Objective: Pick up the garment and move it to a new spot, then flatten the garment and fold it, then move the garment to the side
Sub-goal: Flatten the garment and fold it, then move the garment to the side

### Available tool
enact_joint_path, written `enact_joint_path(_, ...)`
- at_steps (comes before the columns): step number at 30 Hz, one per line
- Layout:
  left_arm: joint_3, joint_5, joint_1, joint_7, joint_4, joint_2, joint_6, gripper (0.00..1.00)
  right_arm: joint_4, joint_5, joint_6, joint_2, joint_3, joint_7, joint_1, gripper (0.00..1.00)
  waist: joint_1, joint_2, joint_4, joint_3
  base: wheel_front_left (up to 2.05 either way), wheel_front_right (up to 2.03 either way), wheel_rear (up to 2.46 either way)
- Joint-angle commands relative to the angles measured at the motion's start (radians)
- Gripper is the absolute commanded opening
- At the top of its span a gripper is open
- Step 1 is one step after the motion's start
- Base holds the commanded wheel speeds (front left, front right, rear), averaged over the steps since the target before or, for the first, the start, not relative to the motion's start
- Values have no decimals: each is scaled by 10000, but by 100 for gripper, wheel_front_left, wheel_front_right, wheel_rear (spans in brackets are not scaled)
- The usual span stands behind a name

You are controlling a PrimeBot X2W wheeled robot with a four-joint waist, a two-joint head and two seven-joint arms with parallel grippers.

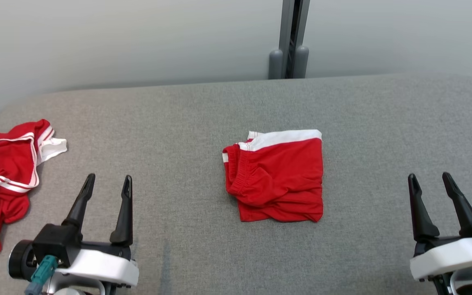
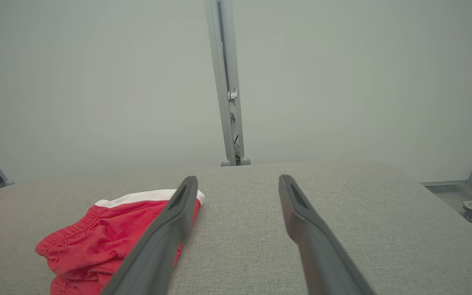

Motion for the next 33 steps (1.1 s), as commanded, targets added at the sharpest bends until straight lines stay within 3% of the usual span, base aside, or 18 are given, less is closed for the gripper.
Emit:
enact_joint_path(1, -19, -4, 123, 3, 8, 50, 71, 100, -69, -56, 1, -13, -40, 71, 172, 100, 0, 0, 42, -199, 0, 0, 0)
enact_joint_path(18, -139, -177, 879, 230, -36, 172, 327, 100, -1321, -184, 1, 13, -63, 1000, 1458, 100, 0, 0, 125, -871, 0, 0, 0)
enact_joint_path(33, -61, -306, 837, 150, 21, 175, 361, 100, -1287, -125, 1, 33, 68, 1013, 1375, 100, 0, 0, 224, -851, 0, 0, 0)
